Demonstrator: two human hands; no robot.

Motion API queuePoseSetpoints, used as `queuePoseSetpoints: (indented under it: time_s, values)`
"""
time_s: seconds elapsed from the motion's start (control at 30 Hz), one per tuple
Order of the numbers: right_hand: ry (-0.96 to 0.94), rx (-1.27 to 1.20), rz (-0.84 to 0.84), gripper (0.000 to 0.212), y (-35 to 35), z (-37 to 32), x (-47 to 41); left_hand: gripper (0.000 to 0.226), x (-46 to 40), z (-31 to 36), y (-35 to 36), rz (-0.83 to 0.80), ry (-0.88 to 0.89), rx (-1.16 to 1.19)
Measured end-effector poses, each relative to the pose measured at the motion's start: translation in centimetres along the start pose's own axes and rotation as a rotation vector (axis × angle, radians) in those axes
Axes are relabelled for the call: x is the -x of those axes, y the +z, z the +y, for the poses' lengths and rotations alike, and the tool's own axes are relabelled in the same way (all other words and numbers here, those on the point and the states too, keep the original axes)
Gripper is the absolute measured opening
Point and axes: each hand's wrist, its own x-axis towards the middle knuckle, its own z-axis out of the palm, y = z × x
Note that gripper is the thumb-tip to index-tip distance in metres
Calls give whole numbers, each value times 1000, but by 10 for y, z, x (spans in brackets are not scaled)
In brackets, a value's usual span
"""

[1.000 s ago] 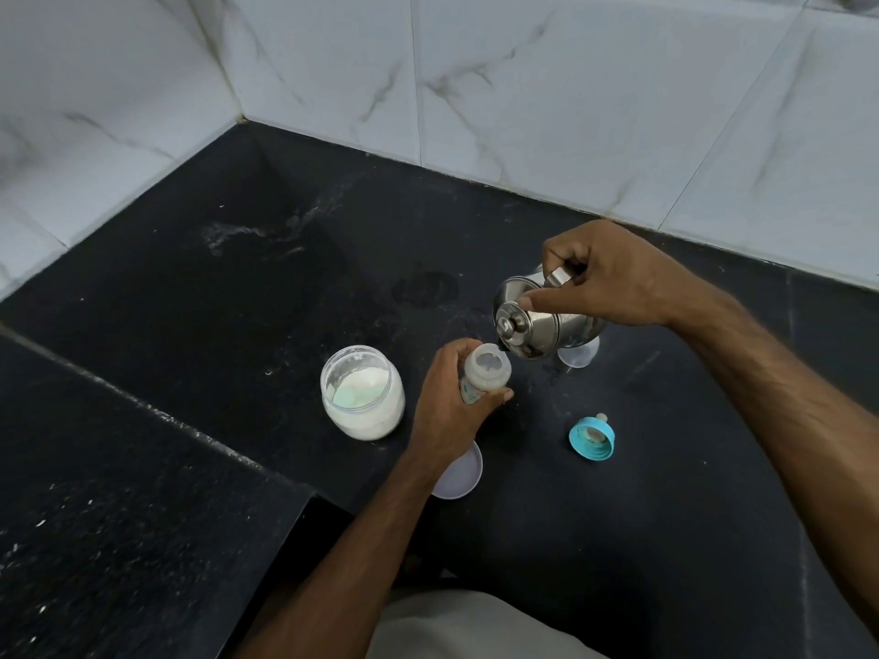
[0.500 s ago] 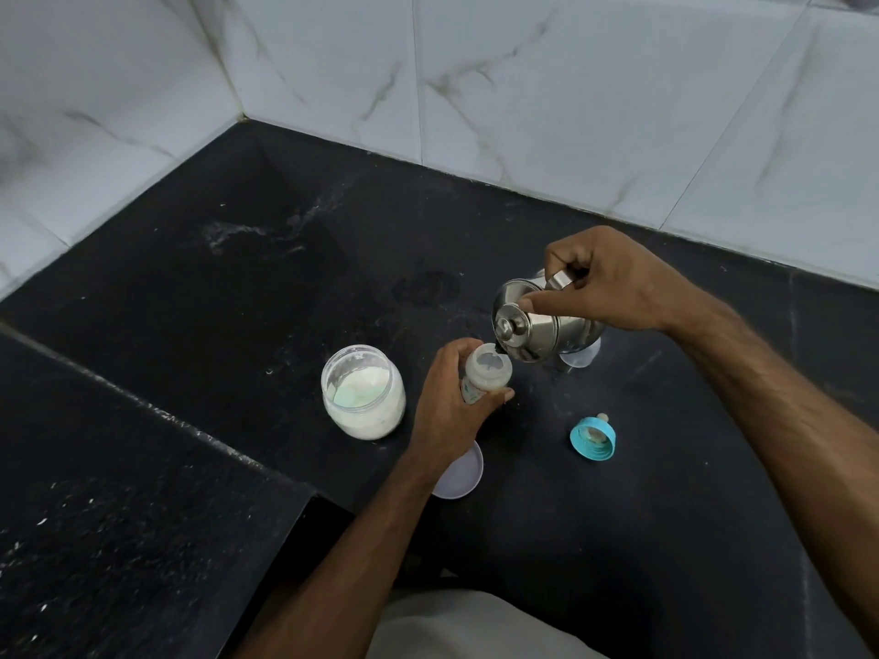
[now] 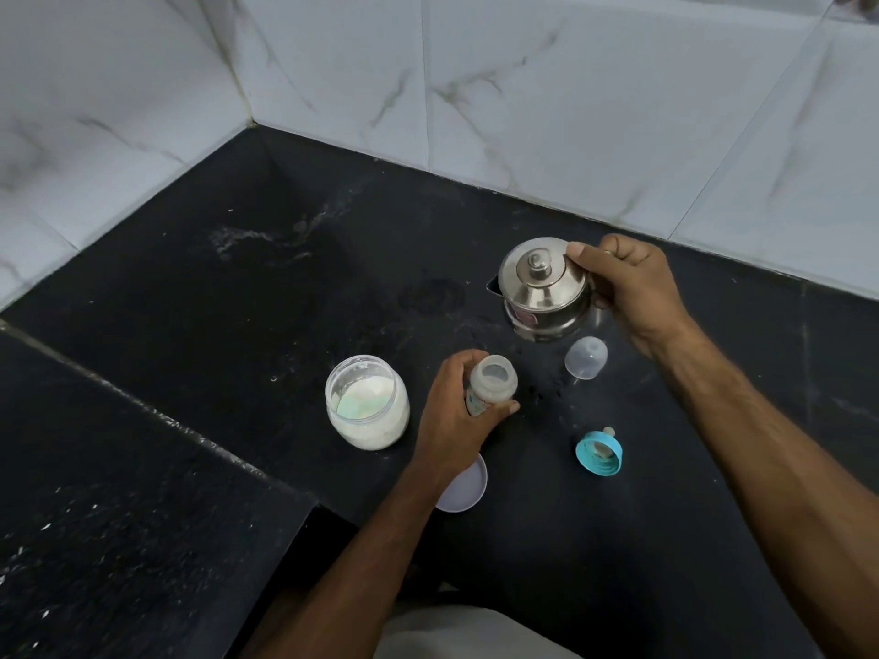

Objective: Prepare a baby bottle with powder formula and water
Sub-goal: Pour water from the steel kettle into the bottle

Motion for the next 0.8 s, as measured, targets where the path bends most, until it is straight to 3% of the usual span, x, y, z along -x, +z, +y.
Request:
queuePoseSetpoints:
  time_s: [0.2,0.57,0.8]
  values:
    - [108,-164,52,46,36,25,-32,58,0,-1,0,11,9,14]
    - [266,-176,22,23,90,76,-87,58,-1,-1,0,24,-2,43]
    - [337,-185,-1,25,102,95,-101,59,-3,-1,0,24,-7,21]
